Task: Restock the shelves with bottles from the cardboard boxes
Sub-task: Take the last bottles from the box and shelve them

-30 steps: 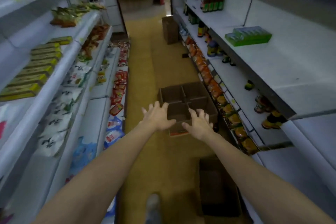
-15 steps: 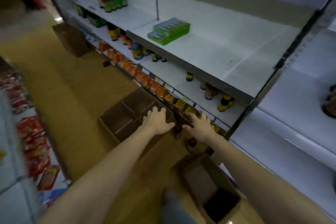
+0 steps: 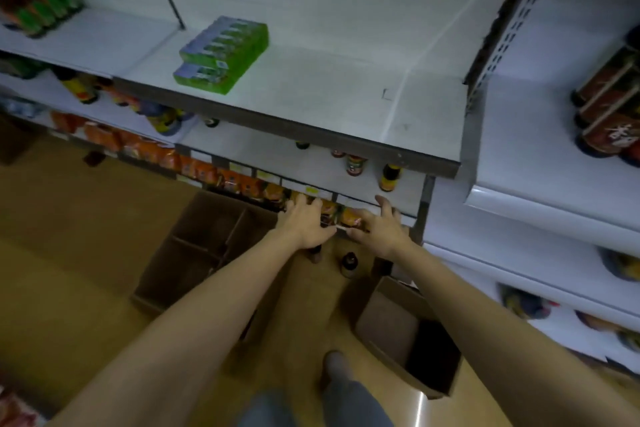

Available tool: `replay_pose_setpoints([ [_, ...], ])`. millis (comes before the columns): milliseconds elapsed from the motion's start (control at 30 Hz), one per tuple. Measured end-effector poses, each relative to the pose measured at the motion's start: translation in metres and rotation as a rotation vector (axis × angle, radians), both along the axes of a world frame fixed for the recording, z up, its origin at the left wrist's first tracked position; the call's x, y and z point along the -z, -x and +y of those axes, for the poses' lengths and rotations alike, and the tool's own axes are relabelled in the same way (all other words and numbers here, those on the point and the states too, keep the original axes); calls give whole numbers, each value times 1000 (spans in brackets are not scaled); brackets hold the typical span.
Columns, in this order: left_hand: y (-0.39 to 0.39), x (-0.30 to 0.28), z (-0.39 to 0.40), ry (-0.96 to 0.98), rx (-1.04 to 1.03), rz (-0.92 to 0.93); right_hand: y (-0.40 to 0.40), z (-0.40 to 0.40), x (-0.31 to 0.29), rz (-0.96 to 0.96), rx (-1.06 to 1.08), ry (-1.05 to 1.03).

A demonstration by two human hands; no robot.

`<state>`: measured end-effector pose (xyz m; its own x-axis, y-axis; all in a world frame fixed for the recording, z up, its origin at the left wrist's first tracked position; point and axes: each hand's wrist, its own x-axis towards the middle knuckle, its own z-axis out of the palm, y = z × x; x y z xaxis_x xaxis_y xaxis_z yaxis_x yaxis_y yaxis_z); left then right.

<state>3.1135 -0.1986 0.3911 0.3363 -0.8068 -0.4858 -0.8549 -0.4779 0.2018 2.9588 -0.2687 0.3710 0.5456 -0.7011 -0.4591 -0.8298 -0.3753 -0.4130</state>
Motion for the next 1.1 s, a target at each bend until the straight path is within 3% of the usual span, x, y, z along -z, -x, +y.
replay_pose_setpoints([
  [200, -35, 44, -11, 12, 118, 69, -20, 22, 22, 9, 237, -61],
  [367, -63, 115, -6, 10, 117, 151, -44, 36, 82, -46, 311, -116],
  [667, -85, 303, -25, -64, 41, 226, -66, 19, 267, -90, 391, -172],
  [900, -103, 457, -72, -21, 75, 162, -65, -19, 424, -57, 443, -127],
  [1100, -116, 538, -108, -23, 135, 52, -64, -52, 515, -65, 495, -69],
])
